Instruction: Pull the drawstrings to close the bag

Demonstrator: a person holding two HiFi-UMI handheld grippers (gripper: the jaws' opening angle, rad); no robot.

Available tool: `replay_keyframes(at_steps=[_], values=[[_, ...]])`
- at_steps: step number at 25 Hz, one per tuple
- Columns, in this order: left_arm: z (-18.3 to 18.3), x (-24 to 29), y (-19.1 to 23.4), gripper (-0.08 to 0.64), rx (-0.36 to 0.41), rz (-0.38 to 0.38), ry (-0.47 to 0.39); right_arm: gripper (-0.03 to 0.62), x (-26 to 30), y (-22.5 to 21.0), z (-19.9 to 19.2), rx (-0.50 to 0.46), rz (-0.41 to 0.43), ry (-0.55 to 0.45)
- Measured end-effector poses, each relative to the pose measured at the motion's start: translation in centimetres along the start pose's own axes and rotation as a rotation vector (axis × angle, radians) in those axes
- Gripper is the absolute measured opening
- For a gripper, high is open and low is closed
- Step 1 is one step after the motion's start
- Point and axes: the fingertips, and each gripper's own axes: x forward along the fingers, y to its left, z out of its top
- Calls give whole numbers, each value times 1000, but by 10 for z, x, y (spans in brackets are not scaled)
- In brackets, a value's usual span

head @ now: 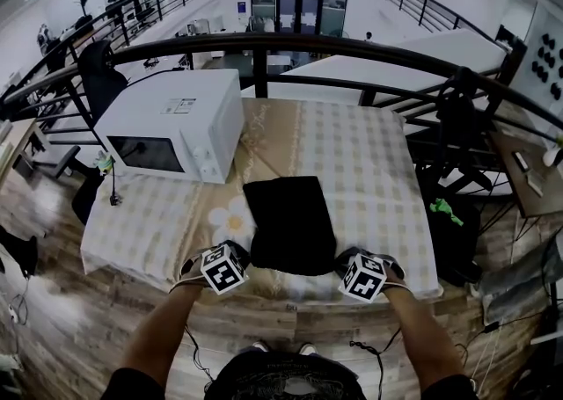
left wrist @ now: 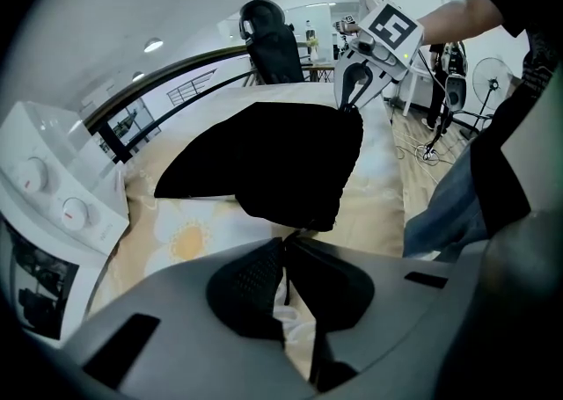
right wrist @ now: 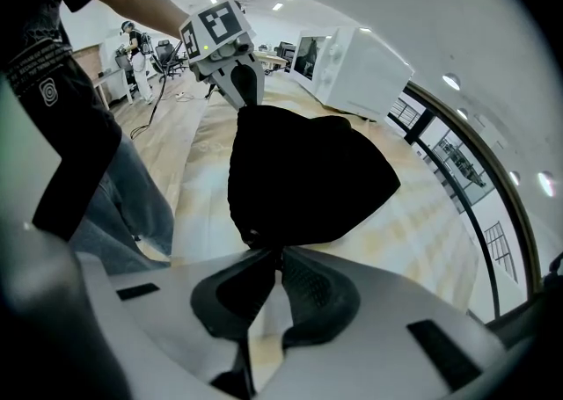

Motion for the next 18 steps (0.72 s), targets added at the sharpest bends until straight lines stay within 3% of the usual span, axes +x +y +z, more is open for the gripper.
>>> replay_keyframes(at_steps=[11,18], values=[[-3,-12,8,37,-101,36,-30,37,-5,-8,-6,56,-24,-11],[5,-22,17,37,-199,79,-88,35,-19,-22,-1,108,-95,-58]])
